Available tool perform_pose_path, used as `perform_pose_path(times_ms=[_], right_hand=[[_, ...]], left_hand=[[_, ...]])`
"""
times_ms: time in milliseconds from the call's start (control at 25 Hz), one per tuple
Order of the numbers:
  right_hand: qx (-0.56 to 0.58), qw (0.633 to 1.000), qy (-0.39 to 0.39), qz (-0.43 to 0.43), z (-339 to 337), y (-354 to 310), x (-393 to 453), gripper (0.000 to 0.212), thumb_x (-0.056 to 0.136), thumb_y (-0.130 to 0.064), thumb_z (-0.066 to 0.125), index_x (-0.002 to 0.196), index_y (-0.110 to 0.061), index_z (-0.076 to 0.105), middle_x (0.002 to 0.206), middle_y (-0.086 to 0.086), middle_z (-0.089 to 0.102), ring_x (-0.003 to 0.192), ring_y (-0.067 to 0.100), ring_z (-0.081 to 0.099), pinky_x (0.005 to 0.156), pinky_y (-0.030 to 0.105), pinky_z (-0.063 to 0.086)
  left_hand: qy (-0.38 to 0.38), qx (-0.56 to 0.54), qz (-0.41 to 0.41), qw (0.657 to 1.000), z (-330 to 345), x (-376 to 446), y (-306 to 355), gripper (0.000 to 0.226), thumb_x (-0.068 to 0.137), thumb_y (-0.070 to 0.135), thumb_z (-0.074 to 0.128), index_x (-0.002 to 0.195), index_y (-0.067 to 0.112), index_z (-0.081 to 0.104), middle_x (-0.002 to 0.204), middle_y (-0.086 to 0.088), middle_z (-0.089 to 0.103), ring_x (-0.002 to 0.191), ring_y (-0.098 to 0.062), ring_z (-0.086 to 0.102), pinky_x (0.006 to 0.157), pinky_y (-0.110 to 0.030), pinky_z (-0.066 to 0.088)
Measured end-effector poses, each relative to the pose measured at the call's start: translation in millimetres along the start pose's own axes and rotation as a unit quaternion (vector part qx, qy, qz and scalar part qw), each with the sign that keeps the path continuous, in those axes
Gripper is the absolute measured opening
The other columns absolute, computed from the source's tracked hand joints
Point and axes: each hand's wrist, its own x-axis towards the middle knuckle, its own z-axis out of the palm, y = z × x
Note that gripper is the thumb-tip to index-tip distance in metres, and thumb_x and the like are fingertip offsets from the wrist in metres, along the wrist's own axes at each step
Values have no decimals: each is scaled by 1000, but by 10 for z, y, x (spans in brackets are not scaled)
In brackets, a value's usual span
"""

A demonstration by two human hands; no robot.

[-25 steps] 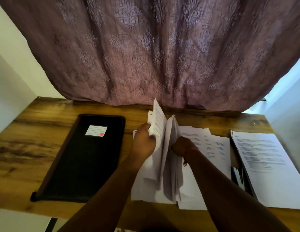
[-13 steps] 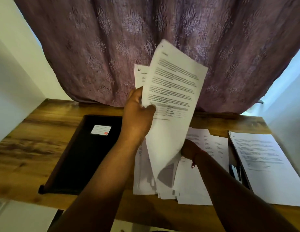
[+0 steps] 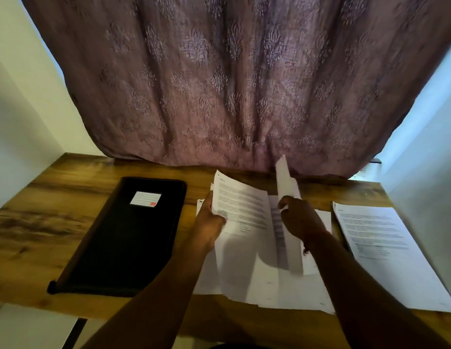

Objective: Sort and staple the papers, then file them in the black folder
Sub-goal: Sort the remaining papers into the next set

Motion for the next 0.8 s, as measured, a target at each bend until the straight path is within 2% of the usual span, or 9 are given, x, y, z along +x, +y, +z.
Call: perform_pose_path(times_ms=[120,240,360,480,520,600,680,720,800], right_hand=[[-53,995,-72,-42,233,-314,-74,22,95,-19,50,115,-18,59,124,11,61,111,30,59,98,43,49],[-130,978,-131,-98,487,-507,-113,29,95,-20,48,123,-12,54,126,12,59,113,30,57,98,40,48],[-112,978,-142,-101,713,-587,-102,32,97,-23,49,127,-10,54,129,13,58,116,31,57,99,39,49],[66,988,-141,-24,755,-704,-123,46,101,-44,42,128,-9,55,123,11,61,113,28,59,101,39,48],[118,982,-150,5,749,-732,-112,50,100,-50,40,125,-10,57,119,10,62,109,27,60,100,40,49],[186,967,-161,62,736,-705,-59,51,98,-55,42,120,-12,59,111,8,63,101,25,60,96,42,51],[236,953,-148,121,721,-626,11,45,97,-50,48,121,-13,56,112,7,62,97,25,60,87,44,55],[247,949,-138,137,724,-581,50,42,97,-44,50,125,-14,54,115,8,62,97,25,60,79,42,57],[256,947,-124,147,722,-525,98,37,98,-33,52,130,-15,52,119,9,63,94,24,61,62,30,54]], left_hand=[[-24,47,-40,998,13,69,-237,72,91,-5,59,147,34,36,122,6,63,99,-13,63,81,-32,59],[-16,77,-87,993,68,110,-316,90,86,-14,55,154,35,23,142,-2,51,108,-20,58,89,-43,57],[-10,61,-55,997,-20,75,-345,82,88,-12,50,152,32,25,140,-9,53,110,-23,61,88,-36,55],[-110,-11,-42,993,32,48,-524,61,101,22,53,153,31,21,142,-7,51,92,3,64,84,-19,53],[-105,-1,-17,994,60,79,-711,57,101,30,52,151,21,28,140,-7,53,100,1,64,96,-20,49],[-178,183,-117,960,316,158,-744,37,101,18,51,136,7,51,131,-10,61,123,-22,57,118,-37,28],[-242,108,-70,962,95,8,-767,33,99,7,49,131,9,56,131,-13,62,125,-29,55,116,-44,34],[-198,53,-64,977,180,39,-687,34,99,4,46,130,11,58,130,-12,62,124,-29,57,113,-46,39],[-223,-149,-102,958,112,-8,-591,36,98,2,42,125,14,62,126,-10,66,119,-28,61,108,-43,45]])
